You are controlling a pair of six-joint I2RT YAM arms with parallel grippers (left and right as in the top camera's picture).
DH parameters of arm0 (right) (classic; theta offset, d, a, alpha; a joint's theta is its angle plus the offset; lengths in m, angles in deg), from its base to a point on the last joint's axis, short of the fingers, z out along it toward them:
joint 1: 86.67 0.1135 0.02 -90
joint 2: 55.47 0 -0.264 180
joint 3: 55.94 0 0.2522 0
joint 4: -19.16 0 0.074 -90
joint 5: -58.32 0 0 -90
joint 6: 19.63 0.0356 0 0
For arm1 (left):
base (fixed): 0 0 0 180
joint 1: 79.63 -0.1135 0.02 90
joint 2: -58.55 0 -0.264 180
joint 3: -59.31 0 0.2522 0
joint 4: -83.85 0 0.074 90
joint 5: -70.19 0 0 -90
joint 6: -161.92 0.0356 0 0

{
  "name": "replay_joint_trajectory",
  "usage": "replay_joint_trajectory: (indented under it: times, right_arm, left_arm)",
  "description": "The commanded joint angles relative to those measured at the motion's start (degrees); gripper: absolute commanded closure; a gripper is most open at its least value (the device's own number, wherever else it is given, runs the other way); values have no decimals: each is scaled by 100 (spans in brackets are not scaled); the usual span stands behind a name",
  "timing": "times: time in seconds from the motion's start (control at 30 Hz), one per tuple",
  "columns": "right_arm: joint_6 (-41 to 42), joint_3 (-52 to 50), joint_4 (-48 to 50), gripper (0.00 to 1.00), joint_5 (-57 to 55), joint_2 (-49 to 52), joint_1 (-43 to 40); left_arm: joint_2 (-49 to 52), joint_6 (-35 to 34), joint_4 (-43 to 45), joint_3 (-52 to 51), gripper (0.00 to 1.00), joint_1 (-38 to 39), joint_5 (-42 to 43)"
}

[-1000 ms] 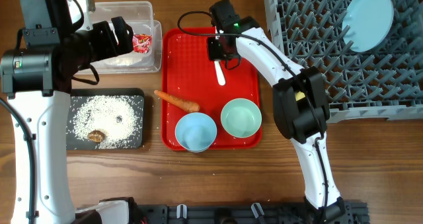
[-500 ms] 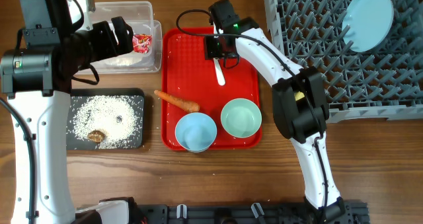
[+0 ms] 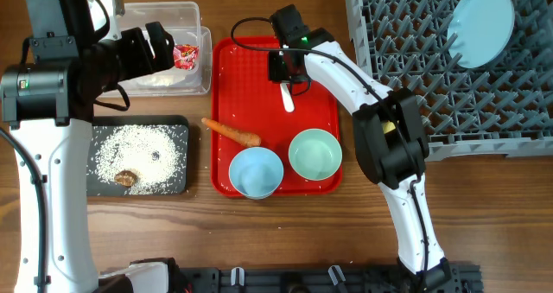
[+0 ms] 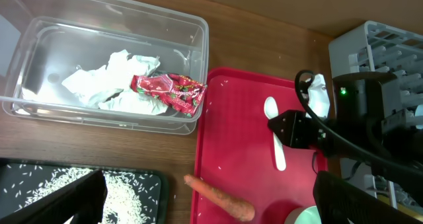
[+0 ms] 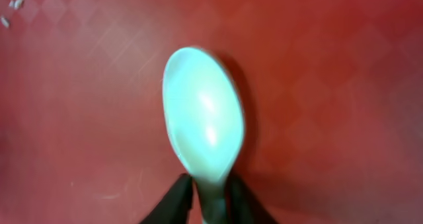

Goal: Sort waste into correct bins and load items into the dishwasher rack
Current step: 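Carry the white spoon into the rack and release it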

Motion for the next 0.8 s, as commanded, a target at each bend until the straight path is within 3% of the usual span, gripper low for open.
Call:
replay_joint_trajectory:
  times: [0.0, 0.37, 0.77]
  right_arm:
    - [138, -256, -48, 95, 31, 323, 74]
    - [-48, 48, -166, 96, 501, 116, -26]
    - [-964, 107, -863, 96, 531, -2424, -800]
  left_arm:
    - [44, -33, 17, 74, 0, -26, -11]
    - [44, -33, 17, 74, 0, -26, -11]
    - [44, -33, 17, 74, 0, -26, -11]
